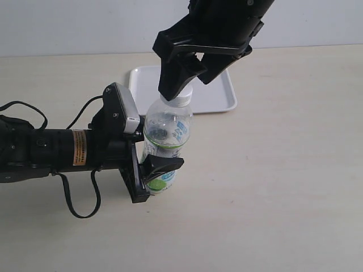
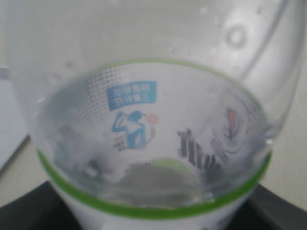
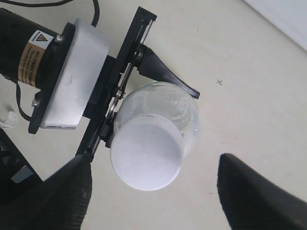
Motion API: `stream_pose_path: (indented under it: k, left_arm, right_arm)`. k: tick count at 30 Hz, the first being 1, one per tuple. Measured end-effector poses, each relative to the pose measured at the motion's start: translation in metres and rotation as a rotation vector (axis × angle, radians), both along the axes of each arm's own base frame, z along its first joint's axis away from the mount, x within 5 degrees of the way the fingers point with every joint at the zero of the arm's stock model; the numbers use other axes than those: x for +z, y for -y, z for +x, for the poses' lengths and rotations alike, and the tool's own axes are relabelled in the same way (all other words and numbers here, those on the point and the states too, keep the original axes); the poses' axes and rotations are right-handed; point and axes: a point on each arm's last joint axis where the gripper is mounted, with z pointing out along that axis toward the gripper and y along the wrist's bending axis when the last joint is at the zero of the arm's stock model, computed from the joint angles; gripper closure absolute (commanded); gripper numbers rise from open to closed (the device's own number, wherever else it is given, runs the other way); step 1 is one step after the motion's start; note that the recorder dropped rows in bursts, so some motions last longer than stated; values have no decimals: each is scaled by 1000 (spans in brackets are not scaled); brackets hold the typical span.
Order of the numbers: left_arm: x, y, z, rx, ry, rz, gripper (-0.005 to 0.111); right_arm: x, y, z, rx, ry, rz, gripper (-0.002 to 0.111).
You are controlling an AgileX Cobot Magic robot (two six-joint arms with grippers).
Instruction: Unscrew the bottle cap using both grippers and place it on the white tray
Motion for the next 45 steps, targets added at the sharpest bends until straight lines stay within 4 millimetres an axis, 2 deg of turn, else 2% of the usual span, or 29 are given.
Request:
stream_pose_path:
  k: [7,14,18,22,28,34,45]
  left_arm:
    - [0,0,0,0,0,0,107]
    - [0,0,0,0,0,0,107]
    - [0,0,0,0,0,0,107]
    - [0,0,0,0,0,0,107]
    - [0,0,0,0,0,0,107]
    - [0,0,0,0,0,0,107]
    - [0,0,0,0,0,0,107]
  right_arm:
    - [-1,-3,-2,19,15,-30,38]
    - [-4,-21,-14,55,63,-137,38]
    - [-3,-24,-12,33,102,-125,38]
    - [-2,-25,-11,23,115,-119,46]
    - [-3,-23,-13,26,93,-131,47]
    - [-3,-24,-13,25,95,-130,60]
    - [-3,-24,-12,23,101,-124,60]
